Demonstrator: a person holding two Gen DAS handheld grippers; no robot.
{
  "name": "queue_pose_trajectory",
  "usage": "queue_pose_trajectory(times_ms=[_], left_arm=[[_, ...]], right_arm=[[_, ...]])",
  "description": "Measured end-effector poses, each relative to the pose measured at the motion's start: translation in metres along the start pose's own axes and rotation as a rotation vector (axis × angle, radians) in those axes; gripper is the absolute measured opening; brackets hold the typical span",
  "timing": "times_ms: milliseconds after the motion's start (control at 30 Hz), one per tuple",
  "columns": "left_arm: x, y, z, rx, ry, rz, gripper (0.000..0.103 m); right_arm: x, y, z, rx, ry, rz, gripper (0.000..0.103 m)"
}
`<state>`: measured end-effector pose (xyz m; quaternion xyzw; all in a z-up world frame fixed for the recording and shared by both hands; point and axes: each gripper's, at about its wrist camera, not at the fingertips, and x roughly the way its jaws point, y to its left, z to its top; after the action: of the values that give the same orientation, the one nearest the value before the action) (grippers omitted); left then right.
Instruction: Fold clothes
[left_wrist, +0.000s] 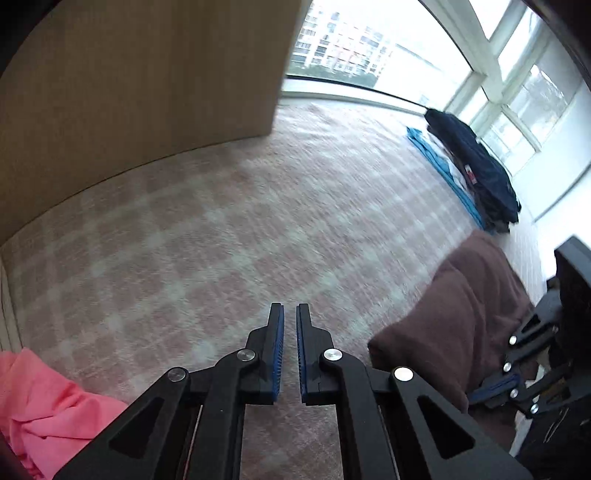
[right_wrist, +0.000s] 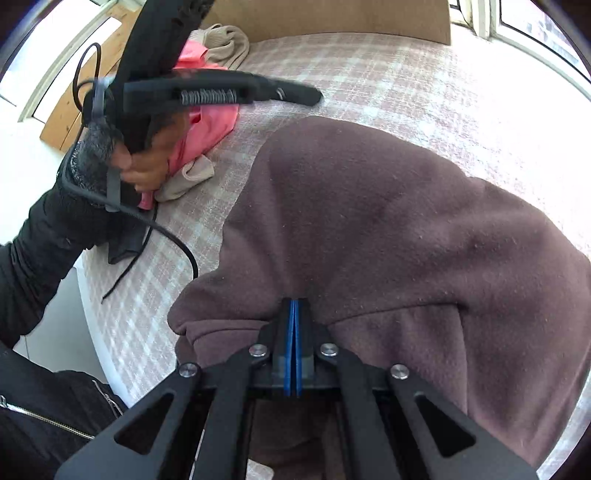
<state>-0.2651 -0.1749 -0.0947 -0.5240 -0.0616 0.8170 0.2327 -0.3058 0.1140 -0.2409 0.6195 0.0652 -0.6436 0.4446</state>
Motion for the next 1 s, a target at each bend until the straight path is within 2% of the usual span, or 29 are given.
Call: queue_pose_trajectory(times_ms=[67,100,133,200,233,300,333,367,400,433,467,500,567,633,667,767,867,933,1000], left_arm=[[-0.008,-0.01,-0.002,0.059,0.031,0.01,0.005],[-0.011,-0.02,-0.004,0.096,0.035,0.026,0.005],[-0.015,-0.031,-0.006,0.121,0.036,0.024,0.005],[-0.022,-0.058,-0.009,0.156,0.02,-0.024,0.005],[-0.025,-0.074,-0.009,0.181,0.003,-0.042,0.009],[-0.019,-0.094,-0.012,0.21,0.0,-0.063,0.01],[-0.01,-0.098,-0.015,0.222,0.023,-0.052,0.015],[0.0,-0.102,-0.018,0.235,0.047,-0.042,0.015],[0.009,-0.101,-0.022,0.245,0.056,-0.026,0.016],[0.012,-0.093,-0.026,0.229,0.037,-0.045,0.016],[0.01,-0.086,-0.026,0.184,0.029,-0.08,0.016],[0.005,-0.081,-0.023,0.138,0.042,-0.093,0.015],[-0.012,-0.086,-0.02,0.135,0.036,-0.035,0.011],[-0.032,-0.102,-0.023,0.188,0.01,-0.003,0.009],[-0.041,-0.111,-0.026,0.207,0.004,-0.011,0.009],[-0.055,-0.14,-0.046,0.249,0.028,-0.081,0.011],[-0.039,-0.15,-0.078,0.239,0.109,-0.113,0.016],[-0.024,-0.149,-0.098,0.207,0.161,-0.117,0.015],[-0.024,-0.141,-0.107,0.159,0.156,-0.12,0.015]], right_arm=[[-0.018,0.0,-0.001,0.005,-0.041,0.049,0.0],[-0.032,-0.002,-0.001,0.011,-0.079,0.047,0.004],[-0.047,-0.006,-0.001,0.019,-0.123,0.031,0.004],[-0.075,-0.022,-0.002,0.052,-0.194,-0.058,0.005],[-0.087,-0.034,-0.003,0.08,-0.222,-0.095,0.006],[-0.097,-0.062,-0.004,0.147,-0.255,-0.104,0.011],[-0.101,-0.075,-0.004,0.18,-0.27,-0.103,0.012],[-0.1,-0.091,-0.005,0.202,-0.276,-0.103,0.018],[-0.093,-0.11,-0.008,0.231,-0.251,-0.107,0.018],[-0.084,-0.131,-0.01,0.266,-0.213,-0.113,0.012],[-0.085,-0.149,-0.014,0.323,-0.219,-0.057,0.005],[-0.095,-0.159,-0.019,0.384,-0.243,-0.019,0.003],[-0.127,-0.151,-0.028,0.366,-0.318,-0.094,0.01],[-0.149,-0.139,-0.039,0.33,-0.337,-0.107,0.01],[-0.153,-0.131,-0.044,0.312,-0.323,-0.11,0.011],[-0.142,-0.097,-0.07,0.243,-0.26,-0.163,0.011],[-0.114,-0.082,-0.106,0.252,-0.202,-0.075,0.011],[-0.083,-0.077,-0.13,0.229,-0.127,-0.101,0.013],[-0.088,-0.079,-0.143,0.268,-0.149,-0.07,0.013]])
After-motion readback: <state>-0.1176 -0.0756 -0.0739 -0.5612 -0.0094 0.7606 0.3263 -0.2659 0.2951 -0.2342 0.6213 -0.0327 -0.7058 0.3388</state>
